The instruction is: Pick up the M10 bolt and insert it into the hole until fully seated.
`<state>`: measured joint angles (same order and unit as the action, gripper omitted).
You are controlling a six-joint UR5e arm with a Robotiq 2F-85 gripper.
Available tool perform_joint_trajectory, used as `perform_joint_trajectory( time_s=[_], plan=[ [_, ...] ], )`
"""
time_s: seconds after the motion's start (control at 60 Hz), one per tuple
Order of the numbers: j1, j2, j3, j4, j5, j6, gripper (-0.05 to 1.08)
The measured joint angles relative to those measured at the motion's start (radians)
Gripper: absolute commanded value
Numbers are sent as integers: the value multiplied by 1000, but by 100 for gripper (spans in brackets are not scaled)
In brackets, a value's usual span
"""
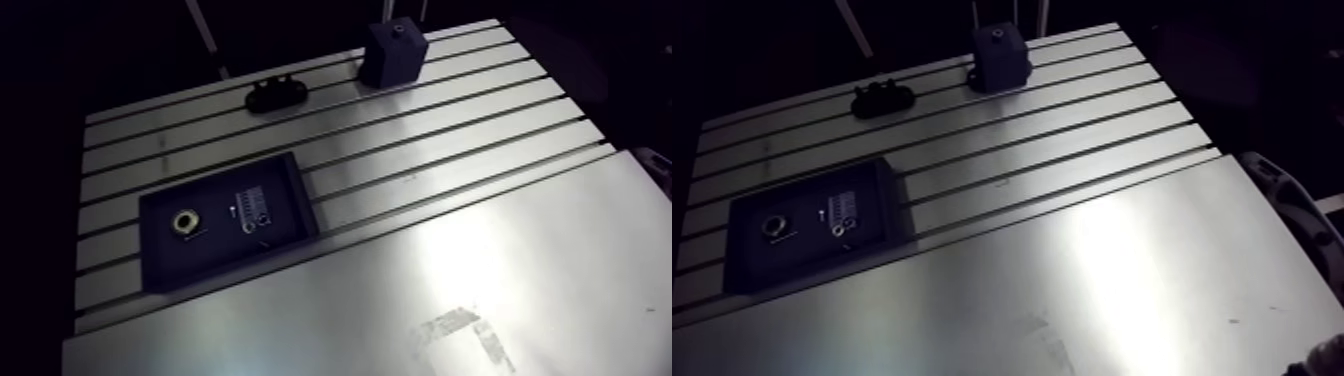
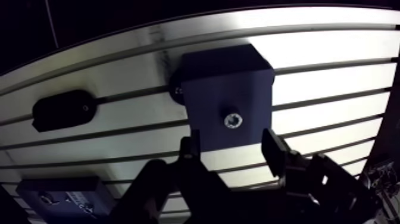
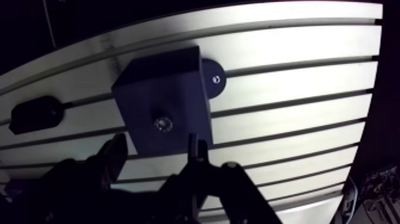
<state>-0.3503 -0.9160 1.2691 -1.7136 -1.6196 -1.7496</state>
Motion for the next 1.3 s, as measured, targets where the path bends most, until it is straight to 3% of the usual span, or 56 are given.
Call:
perform_joint_trajectory(
  time_s=[0.35,0.7,1.3],
  plan=[
    [0,-25,28,-6,0,-3,0],
    [15,-141,74,-4,5,-2,0],
    [110,-327,110,57,8,11,1]
  ],
)
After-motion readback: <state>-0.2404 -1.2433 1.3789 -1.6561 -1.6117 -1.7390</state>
